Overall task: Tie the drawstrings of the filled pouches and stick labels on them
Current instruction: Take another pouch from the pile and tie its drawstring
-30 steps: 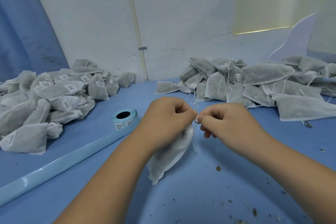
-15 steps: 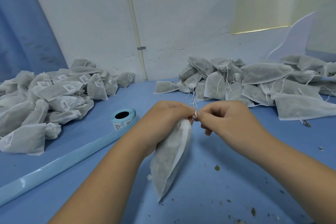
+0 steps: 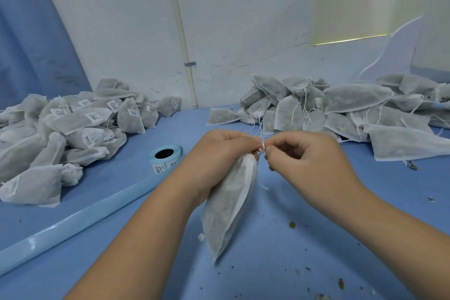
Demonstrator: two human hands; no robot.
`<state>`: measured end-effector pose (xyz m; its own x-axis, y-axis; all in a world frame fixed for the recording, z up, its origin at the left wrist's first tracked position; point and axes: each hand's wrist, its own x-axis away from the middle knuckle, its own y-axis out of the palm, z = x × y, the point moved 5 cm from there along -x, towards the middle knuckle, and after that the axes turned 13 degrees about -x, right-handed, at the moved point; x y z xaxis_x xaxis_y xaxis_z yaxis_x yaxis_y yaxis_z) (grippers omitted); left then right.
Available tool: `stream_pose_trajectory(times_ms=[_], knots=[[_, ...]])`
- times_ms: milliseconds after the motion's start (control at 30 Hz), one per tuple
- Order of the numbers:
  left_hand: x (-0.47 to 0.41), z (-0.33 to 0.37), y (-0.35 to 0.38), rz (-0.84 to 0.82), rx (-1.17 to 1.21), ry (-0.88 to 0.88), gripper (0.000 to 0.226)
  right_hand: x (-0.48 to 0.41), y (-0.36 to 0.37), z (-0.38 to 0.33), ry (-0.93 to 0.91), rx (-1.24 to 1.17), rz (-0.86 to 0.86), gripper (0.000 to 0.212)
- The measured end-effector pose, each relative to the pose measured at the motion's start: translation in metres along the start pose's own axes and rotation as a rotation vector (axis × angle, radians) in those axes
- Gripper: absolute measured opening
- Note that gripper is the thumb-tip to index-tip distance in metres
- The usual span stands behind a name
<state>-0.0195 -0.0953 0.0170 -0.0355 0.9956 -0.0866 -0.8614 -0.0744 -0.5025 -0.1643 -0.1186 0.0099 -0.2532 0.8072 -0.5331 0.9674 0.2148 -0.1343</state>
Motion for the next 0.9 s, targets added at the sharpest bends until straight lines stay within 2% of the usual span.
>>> stream_pose_trajectory(times_ms=[333,433,567,700,900], knots=[[-0.001,-0.001,-0.003,0.043,-0.254,-0.001,0.025,-0.002,-0.001,0.008,0.095,0.146,-0.086,0.019],[-0.002,-0.002,-0.008,0.052,-0.307,-0.012,0.025,-0.004,-0.005,0.01,0.129,0.119,-0.069,0.02],[-0.004,-0.006,-0.014,0.066,-0.274,-0.018,0.022,-0.011,-0.017,0.016,0.255,-0.195,0.01,0.015],[-0.002,-0.007,-0.008,0.007,-0.228,-0.008,0.023,-0.012,-0.014,0.017,0.331,-0.564,0.029,0.007],[0.0,0.0,-0.001,-0.034,-0.195,0.076,0.03,-0.01,-0.001,0.011,0.451,-1.051,-0.014,0.013]])
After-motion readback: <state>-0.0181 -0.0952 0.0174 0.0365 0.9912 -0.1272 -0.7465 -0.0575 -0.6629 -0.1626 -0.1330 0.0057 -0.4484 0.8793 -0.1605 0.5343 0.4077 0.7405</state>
